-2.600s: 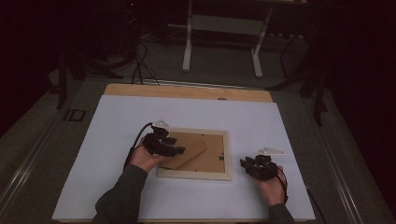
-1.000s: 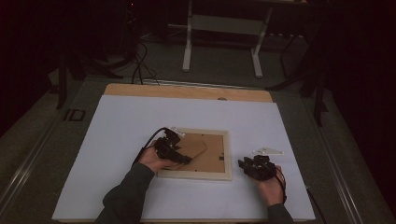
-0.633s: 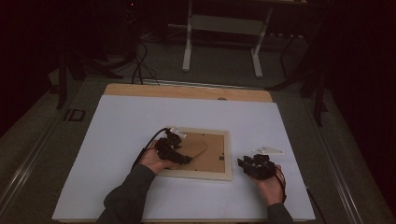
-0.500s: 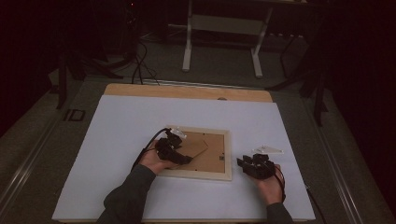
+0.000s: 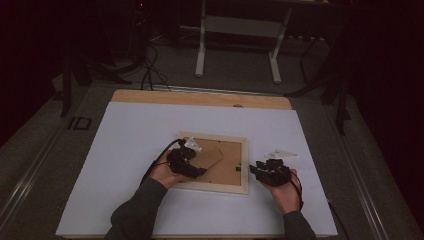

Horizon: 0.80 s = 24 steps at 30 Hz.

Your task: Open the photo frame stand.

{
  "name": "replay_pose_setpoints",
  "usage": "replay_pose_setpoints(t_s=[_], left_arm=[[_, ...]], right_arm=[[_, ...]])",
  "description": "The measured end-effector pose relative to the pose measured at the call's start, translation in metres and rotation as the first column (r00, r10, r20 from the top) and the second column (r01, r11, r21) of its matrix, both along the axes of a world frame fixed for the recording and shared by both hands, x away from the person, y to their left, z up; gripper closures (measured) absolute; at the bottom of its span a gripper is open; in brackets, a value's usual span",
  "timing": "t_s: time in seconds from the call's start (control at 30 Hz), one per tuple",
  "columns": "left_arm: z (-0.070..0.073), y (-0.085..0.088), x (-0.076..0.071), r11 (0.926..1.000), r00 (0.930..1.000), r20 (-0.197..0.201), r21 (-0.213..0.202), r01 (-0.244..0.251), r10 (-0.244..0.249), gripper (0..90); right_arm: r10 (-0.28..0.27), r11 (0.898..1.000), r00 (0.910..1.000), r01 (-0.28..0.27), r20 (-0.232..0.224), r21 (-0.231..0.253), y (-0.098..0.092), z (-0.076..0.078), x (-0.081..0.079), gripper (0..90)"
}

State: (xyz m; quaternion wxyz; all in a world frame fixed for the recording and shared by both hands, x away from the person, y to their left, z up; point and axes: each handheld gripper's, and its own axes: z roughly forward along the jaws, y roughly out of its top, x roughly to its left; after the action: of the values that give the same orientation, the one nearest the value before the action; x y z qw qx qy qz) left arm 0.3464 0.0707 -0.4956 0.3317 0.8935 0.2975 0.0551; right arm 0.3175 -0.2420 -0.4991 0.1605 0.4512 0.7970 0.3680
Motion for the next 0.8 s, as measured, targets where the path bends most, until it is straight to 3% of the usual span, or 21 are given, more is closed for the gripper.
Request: replay_pose_setpoints(t_s=[0.33, 0.53, 0.8], left_arm=[[0.002, -0.001, -0.007, 1.0, 0.9989, 0.047, 0.008, -0.003, 0.002, 39.9], [0.003, -0.002, -0.012, 0.9998, 0.9967, 0.081, 0.017, -0.005, 0.003, 39.9], [0.003, -0.002, -0.017, 0.9999, 0.9937, 0.112, 0.011, -0.007, 0.006, 39.8]], right_arm=[[0.0, 0.998, 0.999, -0.003, -0.044, -0.059, 0.009, 0.009, 0.02, 61.5], [0.008, 0.999, 0.9973, -0.012, -0.072, -0.048, 0.007, 0.01, 0.029, 60.2], [0.043, 0.999, 0.9927, -0.042, -0.112, 0.009, 0.006, 0.011, 0.04, 57.1]])
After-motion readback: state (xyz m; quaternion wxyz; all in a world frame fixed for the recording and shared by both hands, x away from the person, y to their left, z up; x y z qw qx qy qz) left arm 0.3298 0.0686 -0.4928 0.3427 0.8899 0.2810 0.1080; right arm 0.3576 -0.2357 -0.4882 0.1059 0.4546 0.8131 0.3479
